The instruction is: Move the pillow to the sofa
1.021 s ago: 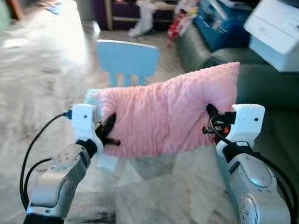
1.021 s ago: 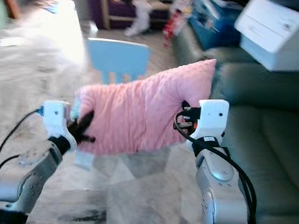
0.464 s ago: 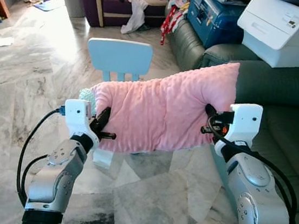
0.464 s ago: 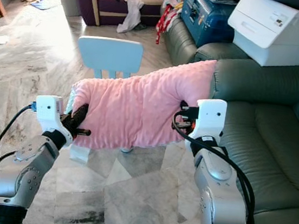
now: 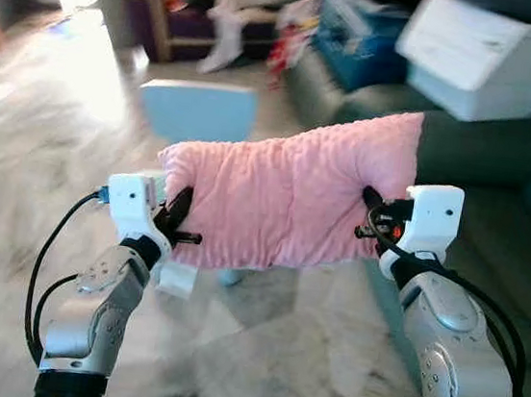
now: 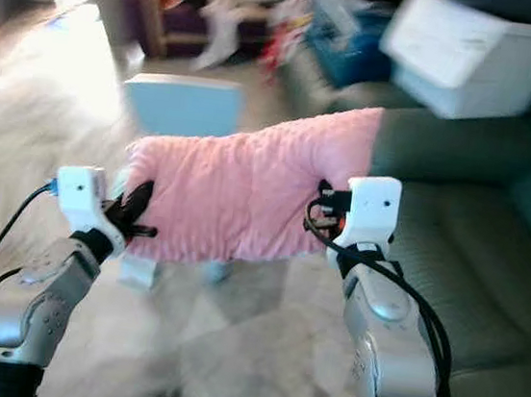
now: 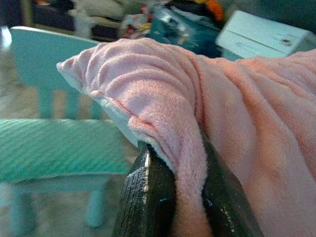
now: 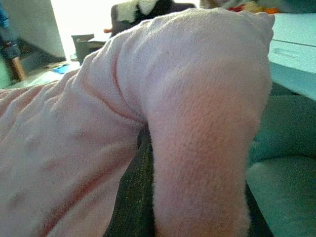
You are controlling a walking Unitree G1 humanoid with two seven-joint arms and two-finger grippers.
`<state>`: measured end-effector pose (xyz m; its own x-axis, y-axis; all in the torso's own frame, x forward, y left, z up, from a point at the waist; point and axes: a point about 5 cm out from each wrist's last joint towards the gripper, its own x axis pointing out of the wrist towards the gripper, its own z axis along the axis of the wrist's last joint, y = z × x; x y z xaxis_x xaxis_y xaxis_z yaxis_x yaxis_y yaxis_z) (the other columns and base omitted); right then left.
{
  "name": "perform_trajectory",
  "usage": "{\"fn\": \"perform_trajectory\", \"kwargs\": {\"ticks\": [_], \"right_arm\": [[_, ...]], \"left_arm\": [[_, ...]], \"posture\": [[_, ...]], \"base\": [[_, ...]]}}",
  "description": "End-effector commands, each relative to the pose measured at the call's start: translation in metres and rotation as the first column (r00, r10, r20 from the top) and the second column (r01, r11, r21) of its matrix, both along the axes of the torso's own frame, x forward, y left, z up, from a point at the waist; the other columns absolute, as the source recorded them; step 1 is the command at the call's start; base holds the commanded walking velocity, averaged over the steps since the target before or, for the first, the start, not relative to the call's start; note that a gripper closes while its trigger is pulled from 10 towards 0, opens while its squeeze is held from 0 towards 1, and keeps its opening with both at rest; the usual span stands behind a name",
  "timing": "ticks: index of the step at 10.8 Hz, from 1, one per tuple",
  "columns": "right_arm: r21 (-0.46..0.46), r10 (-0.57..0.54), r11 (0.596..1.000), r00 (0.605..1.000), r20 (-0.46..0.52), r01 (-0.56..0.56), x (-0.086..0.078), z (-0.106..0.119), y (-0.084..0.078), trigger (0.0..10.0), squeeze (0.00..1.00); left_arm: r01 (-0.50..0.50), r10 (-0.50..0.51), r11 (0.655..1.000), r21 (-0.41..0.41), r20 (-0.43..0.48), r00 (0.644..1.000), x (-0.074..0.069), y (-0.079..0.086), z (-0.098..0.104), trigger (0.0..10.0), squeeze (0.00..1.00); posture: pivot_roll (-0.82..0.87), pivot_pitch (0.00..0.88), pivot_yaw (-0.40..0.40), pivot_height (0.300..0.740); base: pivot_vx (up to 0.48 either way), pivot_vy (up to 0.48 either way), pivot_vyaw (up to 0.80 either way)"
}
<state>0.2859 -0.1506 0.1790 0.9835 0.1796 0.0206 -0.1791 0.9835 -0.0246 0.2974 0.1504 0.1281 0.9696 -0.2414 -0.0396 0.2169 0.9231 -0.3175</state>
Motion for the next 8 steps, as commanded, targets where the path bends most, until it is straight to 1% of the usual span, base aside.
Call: {"fn": "perform_trajectory", "kwargs": {"ticks": [1,2,8], "right_arm": [[0.004,0.010,1.000,0.999,0.034,-0.010,-0.0010,0.0078,0.0019,10.0,0.00],[0.003,0.010,1.000,0.999,0.039,-0.010,-0.0010,0.0085,0.0017,10.0,0.00],[0.007,0.013,1.000,0.999,0.045,-0.013,-0.0014,0.0096,0.0015,10.0,0.00]], "left_arm": [[0.023,-0.023,1.000,0.000,0.013,1.000,0.0011,-0.0043,0.0034,10.0,0.00],[0.025,-0.025,1.000,-0.002,0.012,1.000,0.0012,-0.0047,0.0035,10.0,0.00],[0.035,-0.035,0.999,-0.006,0.004,0.999,0.0002,-0.0052,0.0021,10.0,0.00]], "posture": [[-0.27,0.041,0.036,0.740],[-0.27,0.043,0.033,0.740],[-0.27,0.045,0.033,0.740]], "base": [[0.292,0.000,-0.80],[0.285,0.000,-0.80],[0.282,0.000,0.00]]}}
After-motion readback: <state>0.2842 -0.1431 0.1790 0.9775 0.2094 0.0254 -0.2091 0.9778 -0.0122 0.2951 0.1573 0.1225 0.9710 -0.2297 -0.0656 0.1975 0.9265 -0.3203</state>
